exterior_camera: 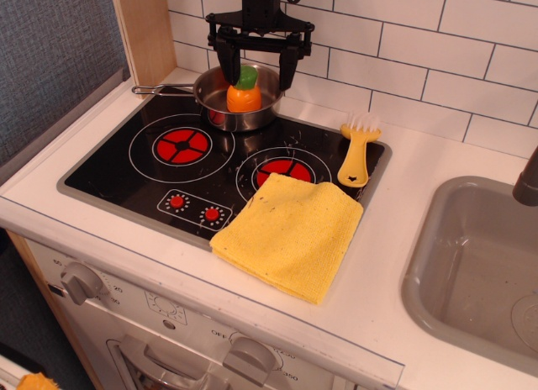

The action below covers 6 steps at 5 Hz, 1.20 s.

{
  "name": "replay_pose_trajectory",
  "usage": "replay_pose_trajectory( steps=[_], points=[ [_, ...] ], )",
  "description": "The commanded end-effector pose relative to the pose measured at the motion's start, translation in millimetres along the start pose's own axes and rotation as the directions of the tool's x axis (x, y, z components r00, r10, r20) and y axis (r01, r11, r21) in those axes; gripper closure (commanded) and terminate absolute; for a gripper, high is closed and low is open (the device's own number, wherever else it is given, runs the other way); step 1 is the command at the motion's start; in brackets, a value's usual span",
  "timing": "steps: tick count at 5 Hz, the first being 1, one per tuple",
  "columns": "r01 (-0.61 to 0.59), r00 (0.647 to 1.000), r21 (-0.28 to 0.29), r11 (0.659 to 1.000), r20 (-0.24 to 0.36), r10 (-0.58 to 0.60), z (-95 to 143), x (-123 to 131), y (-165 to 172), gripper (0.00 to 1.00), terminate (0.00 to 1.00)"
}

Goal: Place the pineapple next to the yellow brush on the stove.

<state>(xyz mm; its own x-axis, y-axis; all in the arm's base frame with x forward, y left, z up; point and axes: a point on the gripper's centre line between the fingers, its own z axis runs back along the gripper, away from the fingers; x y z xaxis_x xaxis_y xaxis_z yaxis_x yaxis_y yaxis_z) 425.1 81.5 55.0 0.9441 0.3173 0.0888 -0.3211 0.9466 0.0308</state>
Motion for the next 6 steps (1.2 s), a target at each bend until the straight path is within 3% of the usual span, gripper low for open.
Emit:
replay_pose_trajectory(
  steps=[1, 3, 6],
  points=[
    [-0.020, 0.999, -0.004, 1.000, 0.040, 0.020, 15.9, 4.6, 20.2, 0.00, 0.00],
    [0.020, 0.990, -0.064, 0.998, 0.138, -0.011, 46.6, 0.1, 24.0, 0.00, 0.00],
    [0.017, 0.991, -0.026, 1.000, 0.134, -0.013, 32.1, 8.8, 39.8, 0.00, 0.00]
  ],
)
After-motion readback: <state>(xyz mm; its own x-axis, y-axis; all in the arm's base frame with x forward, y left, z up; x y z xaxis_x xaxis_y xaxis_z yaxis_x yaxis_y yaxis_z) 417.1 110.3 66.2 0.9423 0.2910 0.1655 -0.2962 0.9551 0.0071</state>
